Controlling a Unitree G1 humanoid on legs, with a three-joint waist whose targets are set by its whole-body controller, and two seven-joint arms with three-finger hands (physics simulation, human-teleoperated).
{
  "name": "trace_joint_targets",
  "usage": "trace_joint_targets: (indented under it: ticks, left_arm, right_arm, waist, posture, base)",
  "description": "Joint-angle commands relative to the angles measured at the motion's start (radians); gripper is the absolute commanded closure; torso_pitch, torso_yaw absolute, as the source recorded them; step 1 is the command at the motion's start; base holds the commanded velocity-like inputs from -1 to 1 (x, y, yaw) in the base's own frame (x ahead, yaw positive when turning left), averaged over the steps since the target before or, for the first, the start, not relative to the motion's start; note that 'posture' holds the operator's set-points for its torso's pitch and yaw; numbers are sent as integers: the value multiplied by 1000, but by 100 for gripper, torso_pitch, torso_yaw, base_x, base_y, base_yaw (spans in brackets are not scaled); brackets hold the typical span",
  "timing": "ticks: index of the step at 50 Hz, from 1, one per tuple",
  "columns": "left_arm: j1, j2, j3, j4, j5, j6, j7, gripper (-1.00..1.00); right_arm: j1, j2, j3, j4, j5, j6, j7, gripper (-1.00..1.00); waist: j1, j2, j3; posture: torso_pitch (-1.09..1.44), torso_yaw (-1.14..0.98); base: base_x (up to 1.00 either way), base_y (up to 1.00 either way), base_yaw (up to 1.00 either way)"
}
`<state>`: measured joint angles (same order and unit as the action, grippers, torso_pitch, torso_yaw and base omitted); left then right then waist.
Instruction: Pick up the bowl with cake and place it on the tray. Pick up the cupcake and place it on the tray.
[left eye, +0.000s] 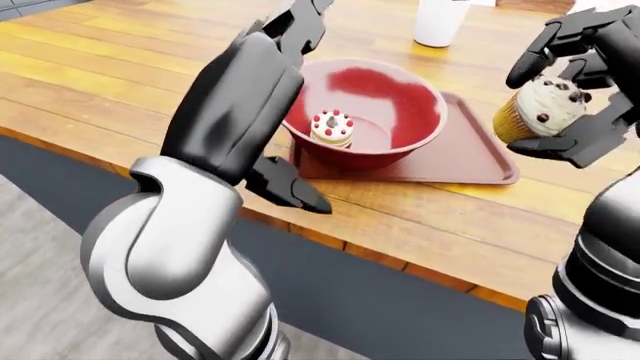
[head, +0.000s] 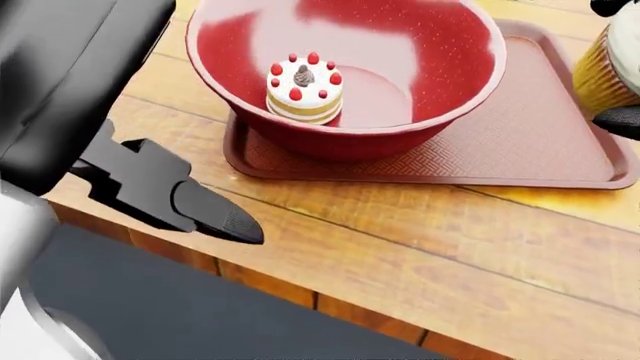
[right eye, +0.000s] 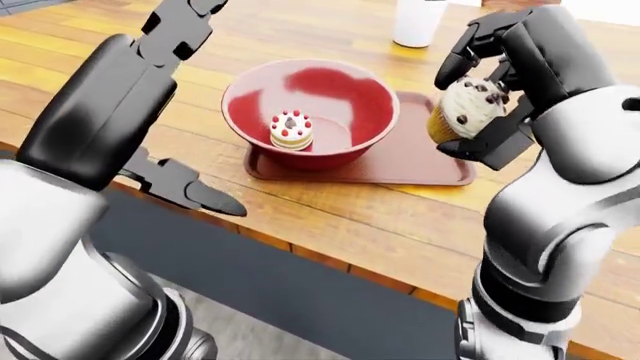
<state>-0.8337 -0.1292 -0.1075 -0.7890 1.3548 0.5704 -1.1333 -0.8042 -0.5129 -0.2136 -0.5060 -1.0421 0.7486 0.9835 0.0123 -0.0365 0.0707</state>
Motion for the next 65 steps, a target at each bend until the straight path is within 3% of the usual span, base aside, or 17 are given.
trace_joint_targets:
  ticks: [1, 7, 14, 18, 32, 38, 50, 53, 61, 65]
  left_arm:
    - [-24, 1, -3, -13, 0, -9, 8, -100]
    - [9, 2, -10, -26, -12, -15, 24, -100]
    - [8, 17, 7, -24, -31, -12, 31, -100]
    - [0, 26, 8, -14, -40, -4, 42, -100]
    - [-52, 49, 25, -14, -41, 34, 15, -100]
    - [-26, 50, 18, -18, -51, 33, 26, -100]
    - [15, 62, 19, -13, -87, 23, 67, -100]
    - [23, 65, 20, -14, -93, 21, 70, -100]
    - [17, 75, 27, -17, -101, 27, 72, -100]
    - [7, 80, 31, -24, -95, 39, 60, -100]
  right_arm:
    - [-30, -1, -4, 37, 11, -39, -115, 100]
    - [-59, 42, 40, 220, 31, -94, -262, 100]
    - [-37, 53, 33, 442, 75, -179, -458, 100]
    - [-50, 60, 48, 510, 80, -185, -516, 100]
    - [-132, 77, 106, 822, 39, -272, -674, 100]
    - [-165, 99, 117, 910, 32, -293, -719, 100]
    - [-126, 109, 117, 965, 52, -309, -764, 100]
    - [-120, 113, 120, 974, 57, -310, -767, 91]
    - [-118, 114, 125, 979, 58, -308, -762, 9]
    - [-110, 114, 123, 973, 59, -309, -758, -13]
  waist:
    - [0, -4, -25]
    - [4, -6, -28]
    - [11, -13, -32]
    - [14, -16, -34]
    - [19, -23, -33]
    - [21, -23, -32]
    - [26, -28, -36]
    - [26, -27, -37]
    - [25, -28, -37]
    - [25, -29, -36]
  posture:
    - [0, 0]
    - [0, 0]
    - [0, 0]
    - [0, 0]
    - [0, 0]
    - [0, 0]
    - [0, 0]
    - [0, 0]
    - [0, 0]
    - [0, 0]
  base:
    - [0, 0, 0]
    - [0, 0, 0]
    - [0, 0, 0]
    - [0, 0, 0]
    - [0, 0, 0]
    - [0, 0, 0]
    - [0, 0, 0]
    - [0, 0, 0]
    - [0, 0, 0]
    - [0, 0, 0]
